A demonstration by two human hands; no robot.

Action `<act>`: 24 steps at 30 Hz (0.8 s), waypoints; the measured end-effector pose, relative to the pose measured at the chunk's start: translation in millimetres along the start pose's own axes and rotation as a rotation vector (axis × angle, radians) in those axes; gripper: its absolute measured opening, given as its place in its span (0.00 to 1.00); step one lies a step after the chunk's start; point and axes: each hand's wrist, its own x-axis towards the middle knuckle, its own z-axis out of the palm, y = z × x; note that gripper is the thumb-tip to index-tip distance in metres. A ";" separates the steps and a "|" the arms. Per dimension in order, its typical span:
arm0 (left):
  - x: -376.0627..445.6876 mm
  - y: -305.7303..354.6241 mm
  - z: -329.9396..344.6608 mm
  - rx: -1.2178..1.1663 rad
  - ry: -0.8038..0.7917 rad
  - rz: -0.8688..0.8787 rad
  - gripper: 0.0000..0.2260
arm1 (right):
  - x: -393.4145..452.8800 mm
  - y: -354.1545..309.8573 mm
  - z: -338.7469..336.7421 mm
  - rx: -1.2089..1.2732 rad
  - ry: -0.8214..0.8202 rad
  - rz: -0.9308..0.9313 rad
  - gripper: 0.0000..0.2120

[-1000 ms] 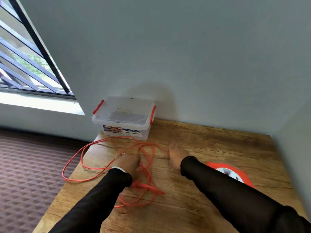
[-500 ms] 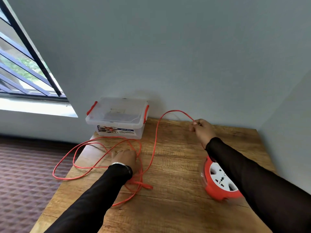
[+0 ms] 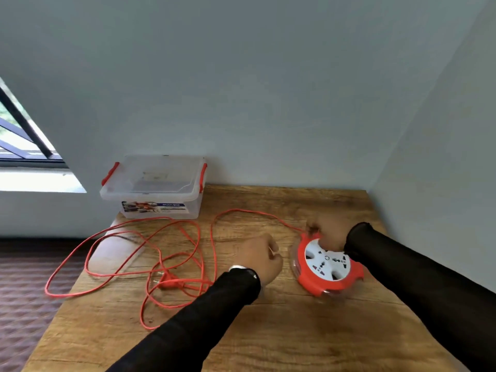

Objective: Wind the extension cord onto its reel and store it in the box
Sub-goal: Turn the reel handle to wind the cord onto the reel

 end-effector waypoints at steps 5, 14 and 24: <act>-6.9 10.7 41.5 -0.554 -0.413 -0.502 0.10 | -27.9 18.7 18.5 -0.378 -0.147 -0.067 0.25; -5.6 13.7 52.7 -0.782 -0.368 -0.544 0.08 | -28.3 19.4 52.4 -0.355 -0.162 -0.058 0.31; -2.6 5.6 49.7 -0.997 -0.187 -0.437 0.11 | -26.0 7.6 53.7 -0.292 0.110 -0.128 0.26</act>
